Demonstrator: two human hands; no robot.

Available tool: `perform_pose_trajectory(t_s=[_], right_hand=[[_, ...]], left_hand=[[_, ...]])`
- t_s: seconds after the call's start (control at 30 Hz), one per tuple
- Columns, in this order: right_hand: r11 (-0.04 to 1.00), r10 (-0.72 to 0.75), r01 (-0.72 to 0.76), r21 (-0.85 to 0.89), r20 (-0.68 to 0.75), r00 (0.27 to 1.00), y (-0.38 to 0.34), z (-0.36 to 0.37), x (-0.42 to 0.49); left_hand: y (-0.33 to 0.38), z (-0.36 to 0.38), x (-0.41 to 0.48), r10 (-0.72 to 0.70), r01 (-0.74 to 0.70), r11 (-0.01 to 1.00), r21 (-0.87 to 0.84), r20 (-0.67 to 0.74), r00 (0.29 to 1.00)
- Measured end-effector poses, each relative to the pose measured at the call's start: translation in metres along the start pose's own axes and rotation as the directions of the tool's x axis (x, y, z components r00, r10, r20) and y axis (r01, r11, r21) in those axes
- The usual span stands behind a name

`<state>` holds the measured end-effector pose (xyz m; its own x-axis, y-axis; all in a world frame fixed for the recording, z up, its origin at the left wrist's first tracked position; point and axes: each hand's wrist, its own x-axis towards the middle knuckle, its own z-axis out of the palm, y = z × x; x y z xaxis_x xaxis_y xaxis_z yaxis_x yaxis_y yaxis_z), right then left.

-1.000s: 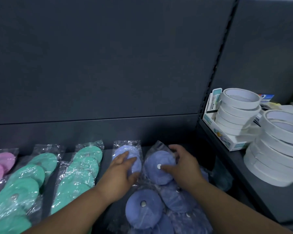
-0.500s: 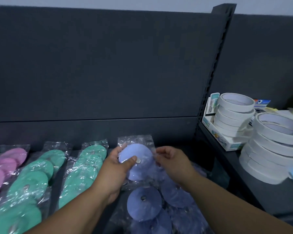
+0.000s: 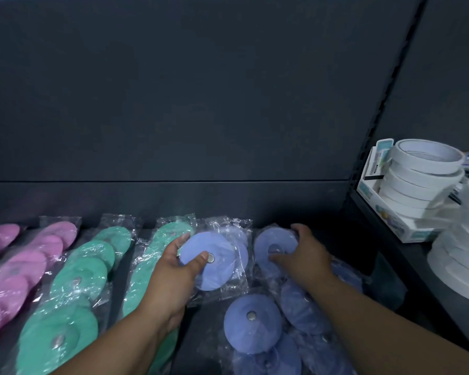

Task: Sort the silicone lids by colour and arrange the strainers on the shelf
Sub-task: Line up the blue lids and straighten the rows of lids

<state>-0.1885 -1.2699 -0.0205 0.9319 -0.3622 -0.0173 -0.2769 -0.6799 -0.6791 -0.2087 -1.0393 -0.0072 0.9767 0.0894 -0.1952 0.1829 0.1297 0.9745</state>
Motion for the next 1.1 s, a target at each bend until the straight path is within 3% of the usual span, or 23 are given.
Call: perform_pose_trajectory(t_s=[0.07, 0.13, 0.37, 0.53, 0.8, 0.87, 1.0, 1.1], right_hand=[[0.965, 0.045, -0.037, 0.260, -0.027, 0.999, -0.007, -0.004, 0.000], [0.910, 0.044, -0.016, 0.413, -0.059, 0.997, -0.012, -0.007, 0.000], [0.653, -0.166, 0.228, 0.722, -0.157, 0.974, -0.025, -0.016, -0.018], [0.618, -0.569, 0.544, 0.567, -0.155, 0.808, -0.022, -0.008, -0.051], [0.401, -0.866, 0.859, 0.318, -0.176, 0.469, -0.032, -0.013, -0.064], [0.388, -0.889, 0.848, 0.361, -0.098, 0.448, -0.034, -0.010, -0.068], [0.475, -0.866, 0.754, 0.453, 0.091, 0.491, -0.029, -0.009, -0.069], [0.498, -0.862, 0.737, 0.457, 0.171, 0.477, -0.033, -0.009, -0.065]], left_hand=[[0.000, 0.000, 0.001, -0.035, 0.035, 0.998, -0.051, 0.000, 0.999], [0.001, 0.001, 0.002, -0.057, 0.057, 0.995, -0.084, 0.001, 0.998], [0.007, 0.012, 0.006, -0.098, 0.097, 0.984, -0.150, 0.003, 0.995], [0.015, 0.026, 0.010, -0.226, 0.246, 0.942, -0.229, 0.107, 0.968], [0.020, 0.022, 0.010, -0.344, 0.368, 0.924, -0.104, 0.195, 0.919], [0.024, 0.020, 0.011, -0.368, 0.398, 0.912, -0.099, 0.229, 0.901], [0.034, 0.014, 0.008, -0.403, 0.439, 0.898, -0.032, 0.341, 0.849], [0.034, 0.012, -0.002, -0.330, 0.362, 0.932, -0.002, 0.409, 0.851]])
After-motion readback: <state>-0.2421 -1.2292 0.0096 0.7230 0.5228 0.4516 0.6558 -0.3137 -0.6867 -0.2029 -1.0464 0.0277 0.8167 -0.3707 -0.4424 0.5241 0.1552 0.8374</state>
